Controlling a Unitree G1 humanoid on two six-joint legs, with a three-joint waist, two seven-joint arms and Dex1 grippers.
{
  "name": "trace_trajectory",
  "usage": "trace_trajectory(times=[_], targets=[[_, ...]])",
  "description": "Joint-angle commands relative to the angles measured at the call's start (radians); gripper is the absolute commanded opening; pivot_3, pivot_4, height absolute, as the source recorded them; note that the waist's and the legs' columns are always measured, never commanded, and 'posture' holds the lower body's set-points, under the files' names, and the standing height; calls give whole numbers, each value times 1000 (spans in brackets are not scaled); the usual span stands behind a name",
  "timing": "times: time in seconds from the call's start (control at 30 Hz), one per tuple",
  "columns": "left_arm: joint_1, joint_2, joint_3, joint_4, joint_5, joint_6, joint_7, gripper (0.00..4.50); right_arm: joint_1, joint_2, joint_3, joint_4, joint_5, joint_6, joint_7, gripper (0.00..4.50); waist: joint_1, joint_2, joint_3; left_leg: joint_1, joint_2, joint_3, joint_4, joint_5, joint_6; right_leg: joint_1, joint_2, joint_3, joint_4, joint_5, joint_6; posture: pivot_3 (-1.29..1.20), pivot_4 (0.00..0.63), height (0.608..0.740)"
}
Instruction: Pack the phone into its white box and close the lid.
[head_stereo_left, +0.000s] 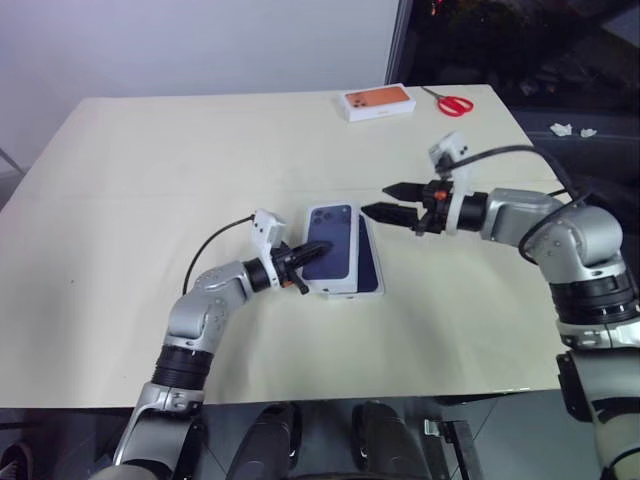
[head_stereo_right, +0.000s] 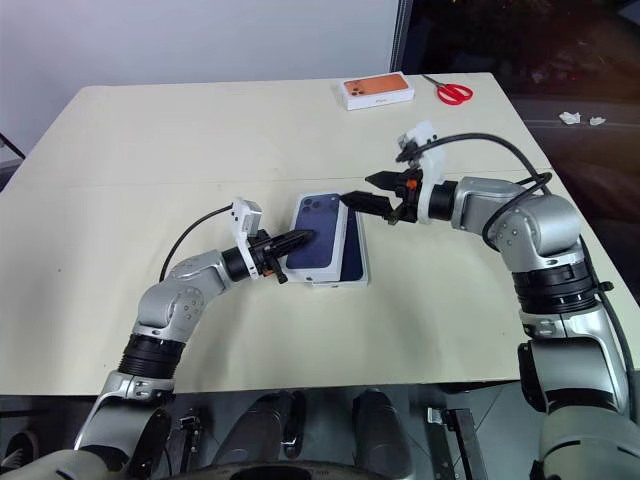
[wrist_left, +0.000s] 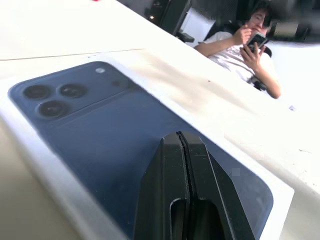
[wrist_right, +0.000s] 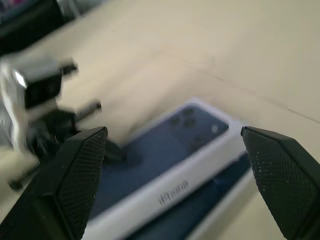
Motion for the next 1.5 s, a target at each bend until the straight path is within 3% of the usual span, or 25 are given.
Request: trace_trajectory(times=[0.03, 0.23, 0.5, 0.8, 0.97, 1.2, 1.5], targets=[[3, 40, 52, -68, -22, 3, 1, 0, 16, -18, 92, -55, -223, -196, 17, 3195, 2, 0, 0, 0, 0, 0, 0, 0, 0, 0, 0, 0, 0, 0, 0, 0, 150, 740], [25, 116, 97, -85, -23, 53, 11, 0, 56, -13, 167, -4, -467, -391, 19, 51, 9, 0, 0, 0, -1, 0, 0, 1, -2, 0, -1, 0, 0, 0, 0, 0, 150, 740], [4, 154, 24, 2, 90, 49, 53, 0, 34, 35, 181, 31, -617, -464, 26, 51, 9, 0, 0, 0, -1, -1, 0, 3, -5, 0, -1, 0, 0, 0, 0, 0, 150, 740], [-58, 85, -118, 104, 195, 68, 40, 0, 49, 63, 185, 28, -706, -483, 59, 51, 15, 0, 0, 0, -2, -1, 1, 3, -5, 1, -1, -1, 0, 0, 0, 0, 150, 740], [-85, 31, -94, 66, 152, 94, 16, 0, 62, 27, 184, 10, -752, -495, 89, 51, 31, 0, 0, 0, -2, -1, 1, 3, -6, 1, -1, -2, 0, 0, 0, 0, 150, 740], [-121, 21, -80, 55, 152, 85, -15, 0, 134, -116, 184, -71, -798, -514, 212, 51, 27, -1, 0, 0, -3, -1, 2, 3, -6, 1, -1, -2, 0, 0, 0, 0, 150, 740], [-112, 30, -79, 70, 172, 55, -16, 0, 162, -87, 167, -118, -805, -463, 220, 51, 28, -1, 0, 0, -2, -1, 2, 3, -6, 1, -1, -1, 0, 0, 0, 0, 150, 740]])
